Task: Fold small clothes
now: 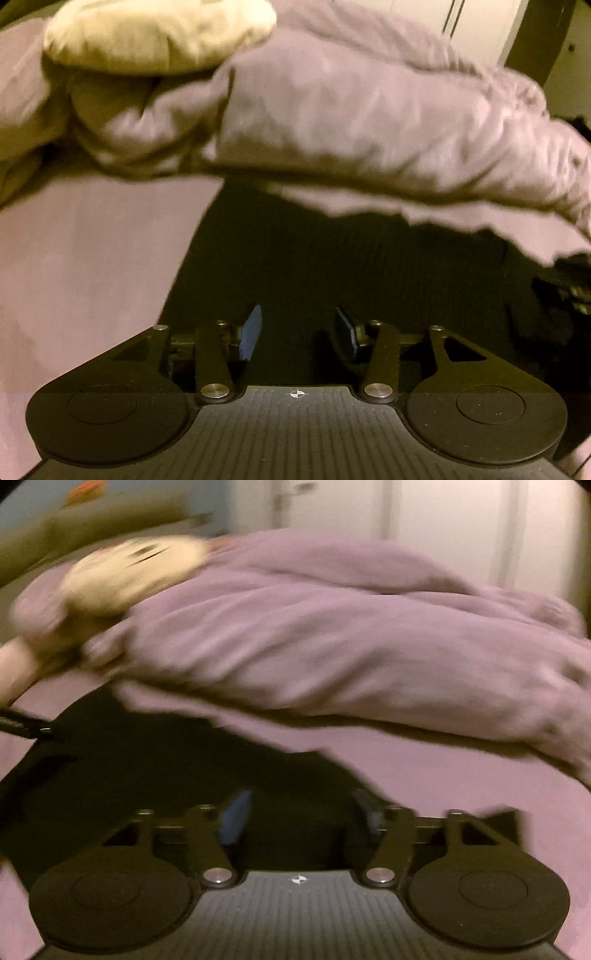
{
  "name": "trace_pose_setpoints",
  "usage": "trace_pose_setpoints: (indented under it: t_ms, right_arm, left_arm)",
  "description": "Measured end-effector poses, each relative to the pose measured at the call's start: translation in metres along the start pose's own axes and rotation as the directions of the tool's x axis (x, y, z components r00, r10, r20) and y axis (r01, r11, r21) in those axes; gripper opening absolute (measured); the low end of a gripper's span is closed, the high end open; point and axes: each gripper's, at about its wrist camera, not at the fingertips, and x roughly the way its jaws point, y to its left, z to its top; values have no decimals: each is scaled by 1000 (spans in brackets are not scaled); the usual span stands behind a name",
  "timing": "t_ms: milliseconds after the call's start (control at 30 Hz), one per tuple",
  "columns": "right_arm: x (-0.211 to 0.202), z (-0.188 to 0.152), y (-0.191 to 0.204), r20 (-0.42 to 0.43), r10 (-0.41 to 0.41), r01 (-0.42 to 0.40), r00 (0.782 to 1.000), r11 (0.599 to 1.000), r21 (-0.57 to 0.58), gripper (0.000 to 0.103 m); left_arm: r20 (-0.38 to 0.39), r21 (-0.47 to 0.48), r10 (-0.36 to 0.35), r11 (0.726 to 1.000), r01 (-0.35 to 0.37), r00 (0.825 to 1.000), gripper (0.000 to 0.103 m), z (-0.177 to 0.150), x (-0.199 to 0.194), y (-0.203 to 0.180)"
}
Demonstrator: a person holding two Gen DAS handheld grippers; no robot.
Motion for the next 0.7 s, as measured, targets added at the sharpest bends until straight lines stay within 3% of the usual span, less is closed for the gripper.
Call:
trace_pose_setpoints:
  t_ms: [100, 200, 300, 367, 433, 533, 633, 700]
  right_arm:
    - [24, 6, 20, -56, 61, -65, 997, 996, -62, 68]
    - [51, 8, 28, -126, 54, -66, 991, 993, -95, 72]
    - [65, 3, 28, -190, 96, -111, 977, 991, -69, 74]
    - [61, -3, 30, -184, 93, -107, 979, 992, -68, 64]
    - [56, -7, 33, -183, 95, -110, 979, 991, -75, 42]
    - [52, -5, 42, -176, 65, -89, 982, 987, -132, 23]
    - [51, 0, 50, -164, 19, -50, 986, 982, -182, 12]
    - [50, 5, 55, -130, -36, 6, 991, 976, -219, 10]
  left_arm:
    - [-28, 4, 25, 1000, -25, 999, 50, -12, 2, 5]
    - [-19, 19, 17, 1000, -16, 1000, 52, -15, -3, 6]
    - [1, 17, 17, 1000, -17, 1000, 57, -15, -9, 10]
    - [0, -14, 27, 1000, -27, 1000, 58, -16, -11, 18]
    - [-5, -42, 24, 999, -25, 1000, 58, -16, -12, 26]
    - [-15, -93, 52, 994, -53, 999, 61, -16, -13, 34]
    - [-18, -120, 52, 991, -54, 998, 69, -16, -15, 35]
    - [-8, -118, 44, 992, -44, 999, 70, -16, -18, 32]
